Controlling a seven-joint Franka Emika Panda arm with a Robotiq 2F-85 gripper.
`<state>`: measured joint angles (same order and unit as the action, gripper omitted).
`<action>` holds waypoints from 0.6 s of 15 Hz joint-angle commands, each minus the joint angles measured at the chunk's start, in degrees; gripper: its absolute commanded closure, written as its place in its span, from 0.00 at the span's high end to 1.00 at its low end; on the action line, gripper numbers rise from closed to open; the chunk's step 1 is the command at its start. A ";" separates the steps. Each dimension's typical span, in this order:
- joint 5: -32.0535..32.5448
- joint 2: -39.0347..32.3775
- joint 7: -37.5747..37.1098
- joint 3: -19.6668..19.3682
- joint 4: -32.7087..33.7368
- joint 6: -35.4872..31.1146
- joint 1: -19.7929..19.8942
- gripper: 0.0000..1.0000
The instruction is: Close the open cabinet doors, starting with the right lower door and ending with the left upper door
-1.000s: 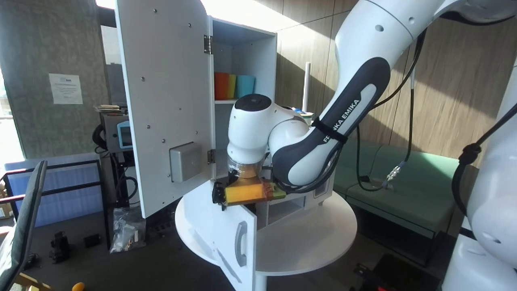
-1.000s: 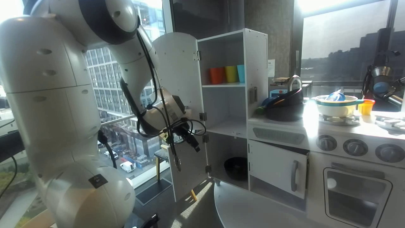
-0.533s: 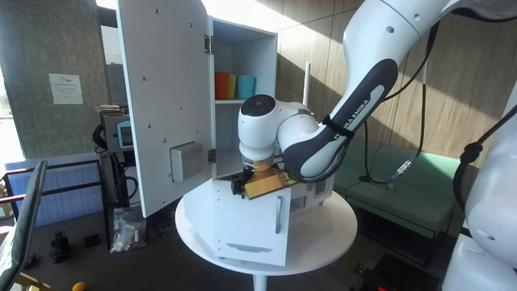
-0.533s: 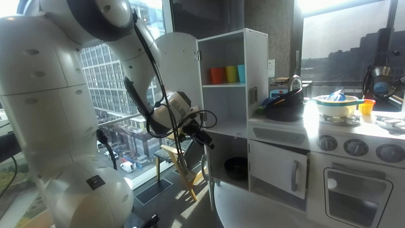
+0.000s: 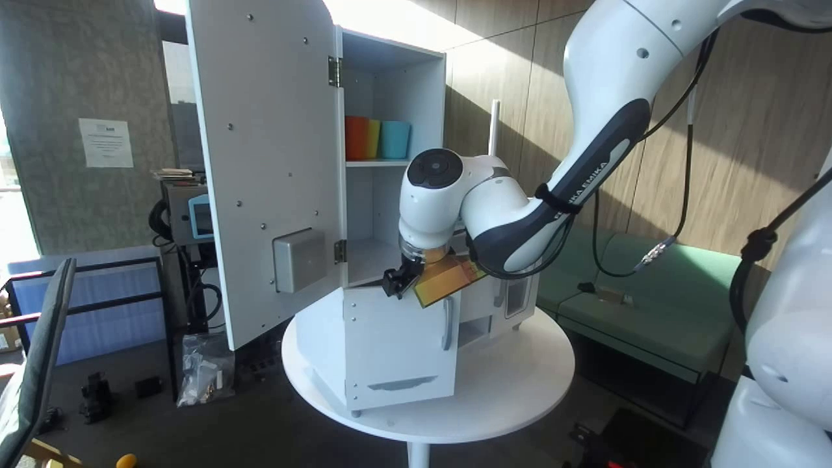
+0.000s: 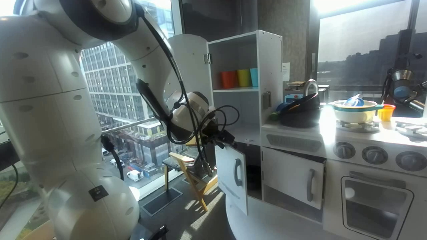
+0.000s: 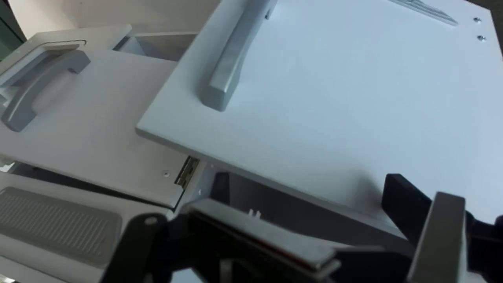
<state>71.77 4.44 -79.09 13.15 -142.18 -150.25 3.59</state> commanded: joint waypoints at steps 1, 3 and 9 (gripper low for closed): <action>0.58 3.12 1.35 -2.73 1.19 -3.30 2.23 1.00; -3.36 3.79 3.15 -4.28 1.36 -3.09 2.87 1.00; -18.81 5.80 13.50 -9.00 -1.20 -6.04 3.05 1.00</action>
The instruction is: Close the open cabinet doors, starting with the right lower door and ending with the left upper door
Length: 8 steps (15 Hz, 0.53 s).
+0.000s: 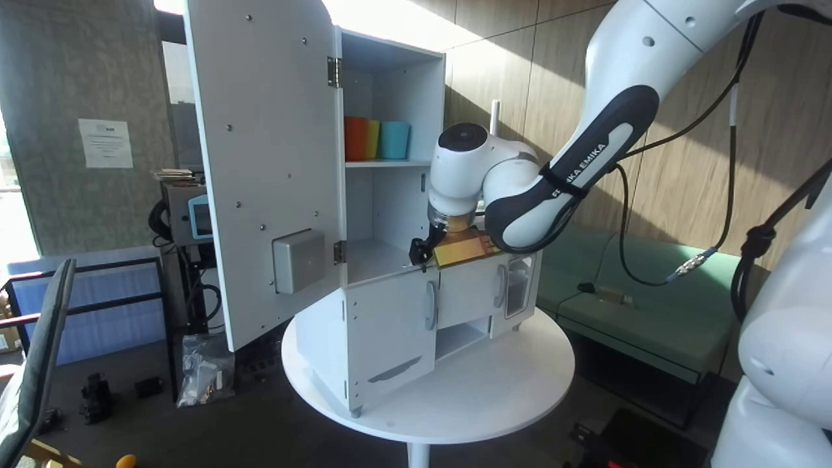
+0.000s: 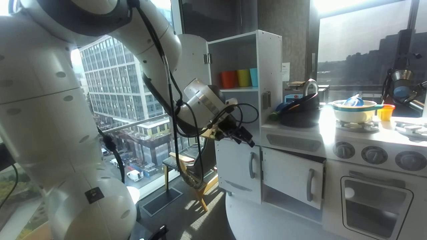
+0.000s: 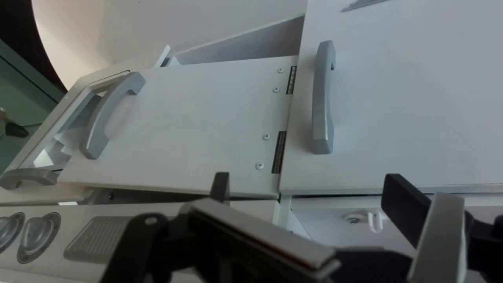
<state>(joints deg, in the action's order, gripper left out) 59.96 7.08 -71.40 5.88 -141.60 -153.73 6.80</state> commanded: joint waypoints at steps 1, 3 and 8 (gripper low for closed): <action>-10.52 5.11 8.59 -3.66 -2.32 -1.62 -2.09 1.00; -16.69 8.61 13.71 -4.19 -2.75 0.37 -2.62 1.00; -36.30 17.15 29.38 0.37 0.90 21.78 -0.67 1.00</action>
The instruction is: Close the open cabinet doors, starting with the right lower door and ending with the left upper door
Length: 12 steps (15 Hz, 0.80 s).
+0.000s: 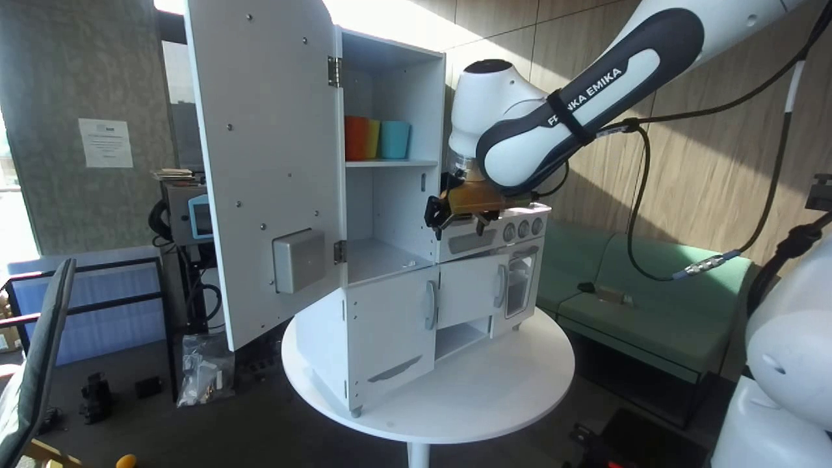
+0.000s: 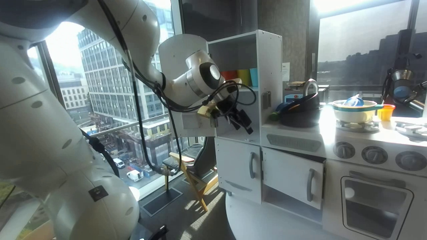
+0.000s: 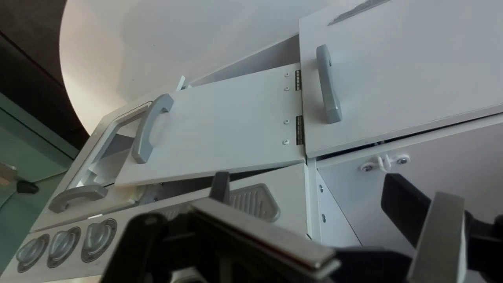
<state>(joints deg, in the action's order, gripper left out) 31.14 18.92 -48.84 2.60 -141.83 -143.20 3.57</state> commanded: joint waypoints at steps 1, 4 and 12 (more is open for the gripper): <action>-9.22 5.79 8.01 6.85 2.32 16.49 5.68 1.00; -15.14 8.86 9.93 9.84 8.21 31.71 5.70 1.00; -30.88 17.96 -1.03 13.88 20.41 47.90 -5.70 1.00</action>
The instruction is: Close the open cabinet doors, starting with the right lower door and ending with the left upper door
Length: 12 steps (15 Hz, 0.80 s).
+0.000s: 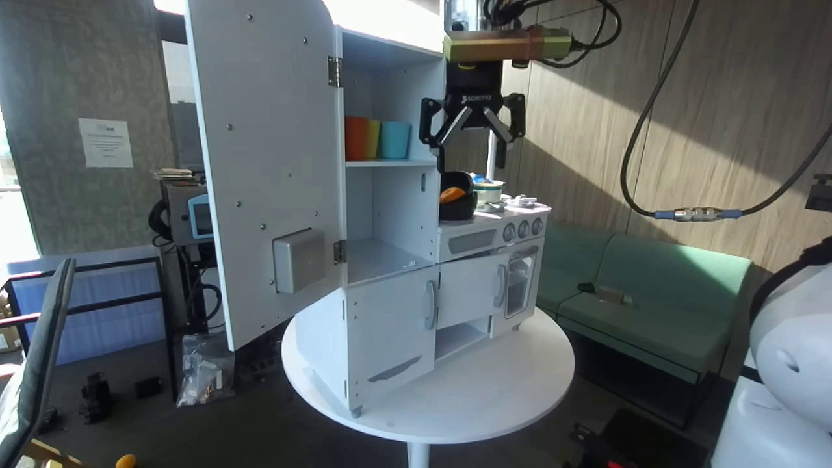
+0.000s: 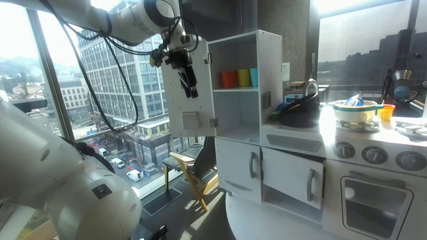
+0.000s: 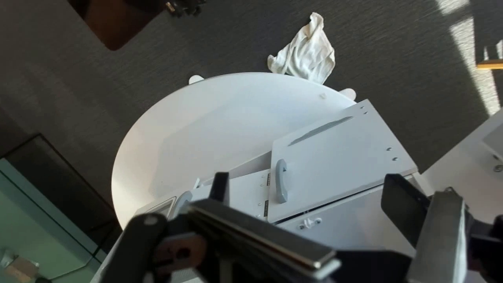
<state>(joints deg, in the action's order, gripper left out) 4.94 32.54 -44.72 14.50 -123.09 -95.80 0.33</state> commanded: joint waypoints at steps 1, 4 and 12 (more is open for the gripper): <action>-6.04 5.72 -7.31 3.26 1.65 -0.80 -3.28 1.00; -8.45 10.00 -11.76 7.65 -0.18 -3.72 -5.86 1.00; -6.20 13.08 -16.15 21.21 -9.03 -24.38 -9.95 1.00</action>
<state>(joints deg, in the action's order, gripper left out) -2.59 45.09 -58.63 31.91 -128.68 -112.37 -9.50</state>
